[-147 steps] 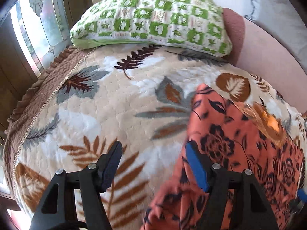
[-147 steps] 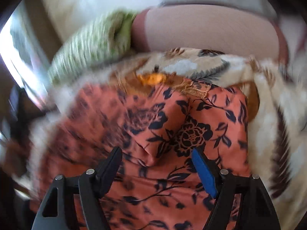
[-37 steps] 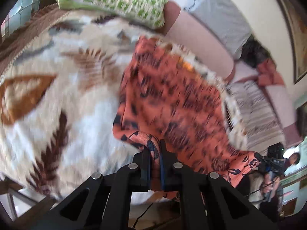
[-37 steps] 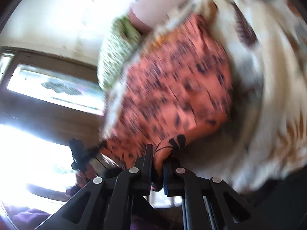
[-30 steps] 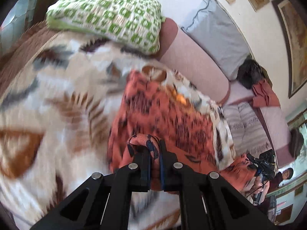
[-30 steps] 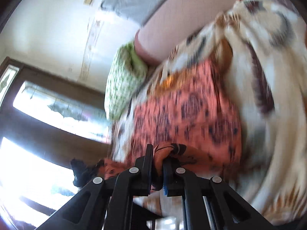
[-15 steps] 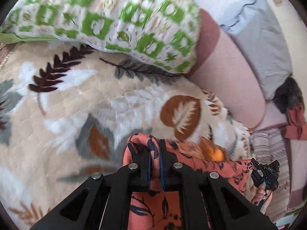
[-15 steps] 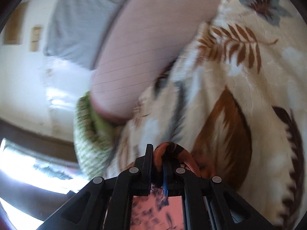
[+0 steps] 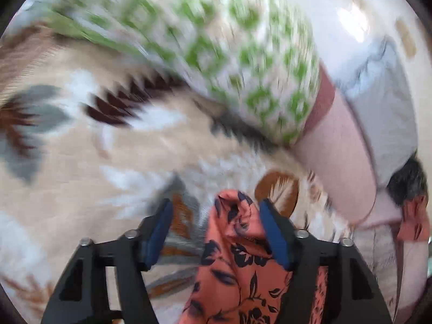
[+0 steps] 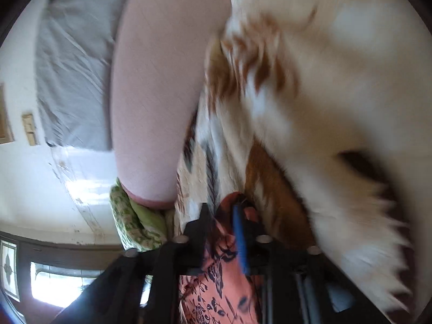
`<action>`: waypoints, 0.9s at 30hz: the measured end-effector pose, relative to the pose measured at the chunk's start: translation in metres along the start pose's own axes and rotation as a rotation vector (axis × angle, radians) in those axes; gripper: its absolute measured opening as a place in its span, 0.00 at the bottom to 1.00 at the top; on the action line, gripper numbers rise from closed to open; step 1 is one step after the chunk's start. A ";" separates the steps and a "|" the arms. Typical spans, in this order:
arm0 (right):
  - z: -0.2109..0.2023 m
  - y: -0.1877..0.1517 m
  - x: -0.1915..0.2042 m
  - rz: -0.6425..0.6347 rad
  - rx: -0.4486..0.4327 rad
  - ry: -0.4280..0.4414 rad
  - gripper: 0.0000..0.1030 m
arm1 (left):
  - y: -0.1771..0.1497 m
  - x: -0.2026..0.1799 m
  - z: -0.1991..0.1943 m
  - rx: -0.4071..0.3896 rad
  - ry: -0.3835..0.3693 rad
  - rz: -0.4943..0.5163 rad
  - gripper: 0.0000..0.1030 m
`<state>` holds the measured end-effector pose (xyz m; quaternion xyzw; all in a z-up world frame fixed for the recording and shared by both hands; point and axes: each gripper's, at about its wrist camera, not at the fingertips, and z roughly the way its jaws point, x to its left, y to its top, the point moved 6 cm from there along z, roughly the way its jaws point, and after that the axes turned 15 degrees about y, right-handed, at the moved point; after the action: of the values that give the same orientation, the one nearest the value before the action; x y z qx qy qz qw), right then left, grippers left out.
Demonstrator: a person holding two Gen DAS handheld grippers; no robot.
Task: Fold small clothes
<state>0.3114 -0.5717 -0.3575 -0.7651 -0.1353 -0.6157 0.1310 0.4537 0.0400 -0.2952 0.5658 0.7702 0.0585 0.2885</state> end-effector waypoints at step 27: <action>0.279 -0.209 0.102 -0.708 0.333 -0.473 0.43 | -0.118 0.002 -0.009 0.000 0.202 0.254 0.71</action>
<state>0.5085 -0.2700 -0.3089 -0.7599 -0.5120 -0.4006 -0.0009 0.3501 0.0026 -0.3374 0.6499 0.7174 0.1511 0.2000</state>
